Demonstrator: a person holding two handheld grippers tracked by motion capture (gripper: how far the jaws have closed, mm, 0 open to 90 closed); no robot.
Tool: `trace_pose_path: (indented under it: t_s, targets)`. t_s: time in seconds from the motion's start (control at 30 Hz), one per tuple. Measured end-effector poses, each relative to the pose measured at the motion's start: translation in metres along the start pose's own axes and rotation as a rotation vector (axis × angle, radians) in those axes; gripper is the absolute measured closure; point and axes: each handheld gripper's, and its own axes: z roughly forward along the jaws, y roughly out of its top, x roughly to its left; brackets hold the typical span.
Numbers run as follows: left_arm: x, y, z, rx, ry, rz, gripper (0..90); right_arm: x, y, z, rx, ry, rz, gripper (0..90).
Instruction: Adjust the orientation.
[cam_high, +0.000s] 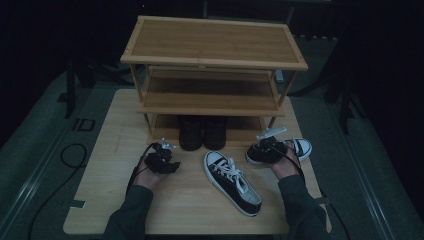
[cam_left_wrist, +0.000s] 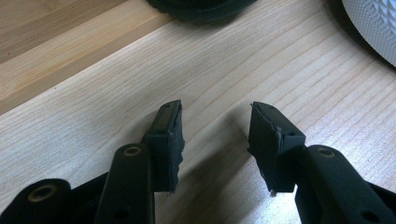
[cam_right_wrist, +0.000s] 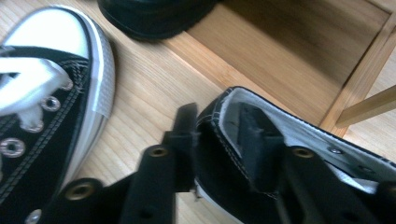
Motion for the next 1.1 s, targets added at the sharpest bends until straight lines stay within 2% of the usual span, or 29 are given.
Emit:
trace_pose_path:
  t_s: [0.1,0.2,0.5,0.6,0.73,1.1]
  targets:
    - [0.0,0.0,0.0,-0.004,-0.004,-0.004,54.8,0.0,0.0,-0.005,-0.009,0.005,-0.011,78.5]
    - [0.0,0.0,0.0,-0.004,-0.003,-0.003,54.7,0.003,-0.001,-0.01,-0.009,0.004,-0.024,80.8]
    - [0.0,0.0,0.0,-0.005,-0.004,-0.005,54.6,0.01,-0.013,-0.026,-0.009,0.022,-0.066,82.4]
    - [0.0,0.0,0.0,-0.005,-0.001,-0.003,54.5,0.013,-0.02,-0.033,-0.018,0.037,-0.075,86.3]
    - [-0.001,0.0,0.0,-0.004,0.001,-0.003,54.4,0.016,-0.026,-0.041,-0.001,0.044,-0.105,86.4]
    - [-0.001,0.0,0.0,-0.005,-0.002,-0.002,53.9,0.015,-0.04,-0.057,0.026,0.081,-0.128,86.3]
